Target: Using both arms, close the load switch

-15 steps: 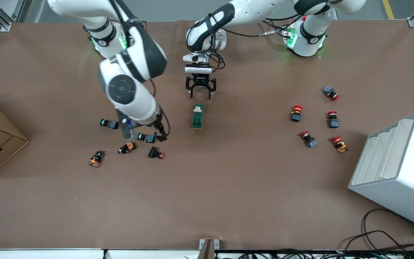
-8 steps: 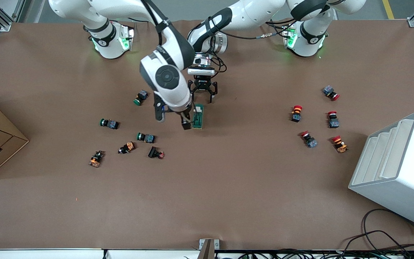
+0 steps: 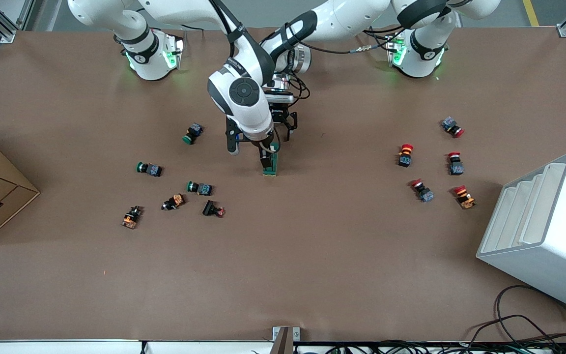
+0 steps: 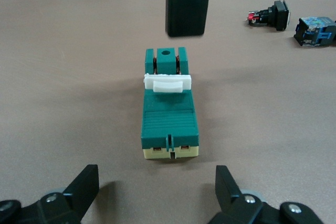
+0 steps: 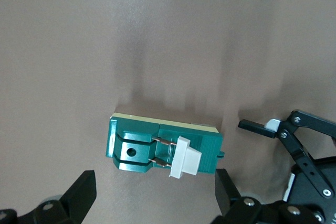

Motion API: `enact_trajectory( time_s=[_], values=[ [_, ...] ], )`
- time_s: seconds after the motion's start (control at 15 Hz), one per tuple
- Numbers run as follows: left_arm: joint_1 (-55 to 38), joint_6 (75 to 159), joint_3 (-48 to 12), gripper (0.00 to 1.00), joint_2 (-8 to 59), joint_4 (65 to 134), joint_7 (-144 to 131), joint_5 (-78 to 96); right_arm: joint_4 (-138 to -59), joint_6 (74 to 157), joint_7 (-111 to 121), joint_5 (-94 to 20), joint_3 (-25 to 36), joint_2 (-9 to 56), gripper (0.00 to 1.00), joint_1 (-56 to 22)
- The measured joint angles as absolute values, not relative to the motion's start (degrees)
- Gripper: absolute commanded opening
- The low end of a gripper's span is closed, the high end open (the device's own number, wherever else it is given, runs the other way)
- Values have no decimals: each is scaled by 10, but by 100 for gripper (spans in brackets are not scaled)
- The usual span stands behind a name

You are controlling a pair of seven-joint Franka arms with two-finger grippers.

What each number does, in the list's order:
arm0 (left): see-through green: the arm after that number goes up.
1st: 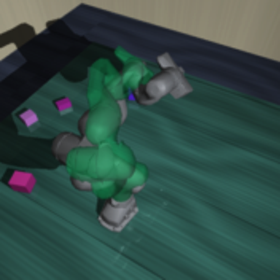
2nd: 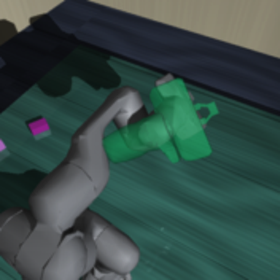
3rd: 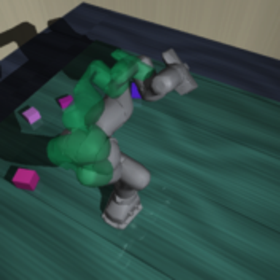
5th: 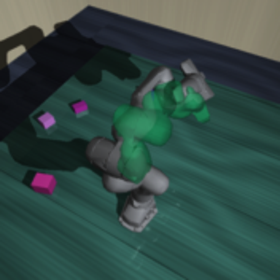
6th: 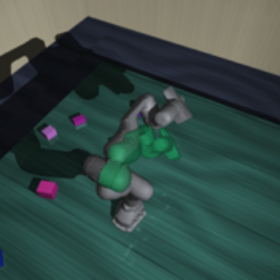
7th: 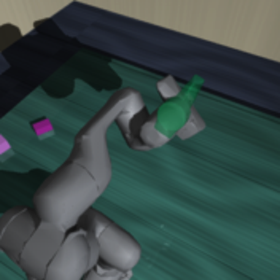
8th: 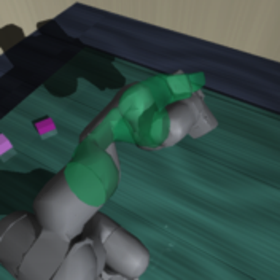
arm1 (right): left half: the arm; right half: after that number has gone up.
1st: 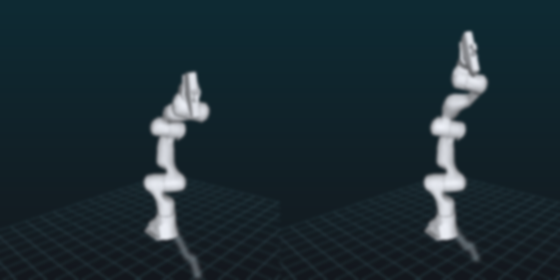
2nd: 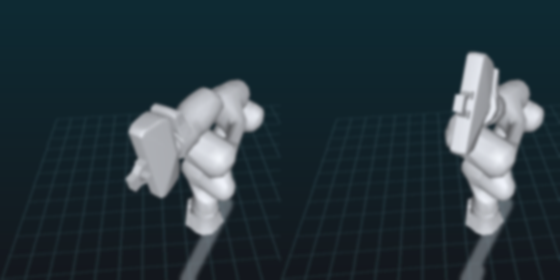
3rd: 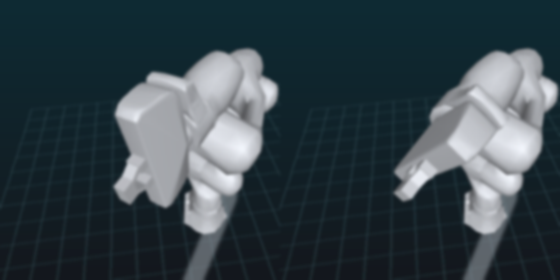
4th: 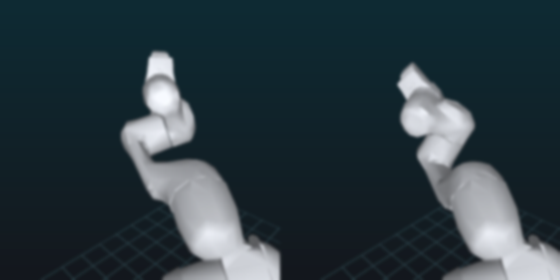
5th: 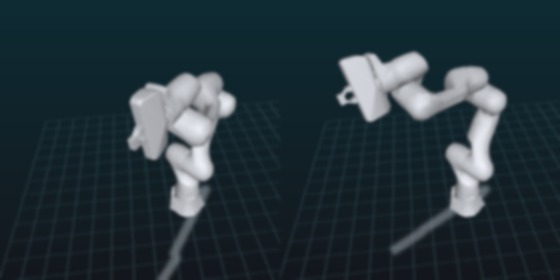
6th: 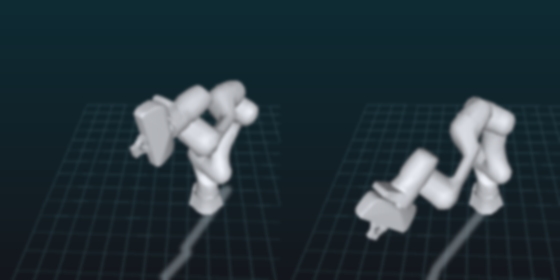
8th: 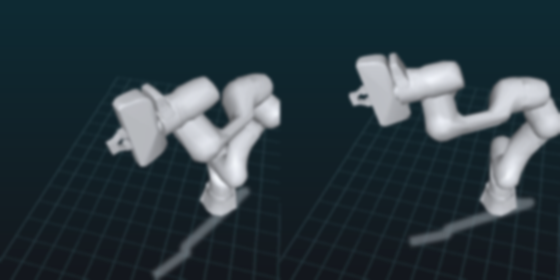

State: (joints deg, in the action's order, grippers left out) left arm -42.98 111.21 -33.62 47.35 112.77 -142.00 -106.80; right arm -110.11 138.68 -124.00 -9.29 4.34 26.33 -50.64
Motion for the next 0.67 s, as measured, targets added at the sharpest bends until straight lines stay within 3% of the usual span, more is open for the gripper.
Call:
enact_trajectory(
  time_s=[0.67],
  values=[
    [-429, 1111, -328, 99, 473, 1124, -1420, -1068, -1112, 1452, -1241, -93, 44, 304, 100, -520]
  ],
)
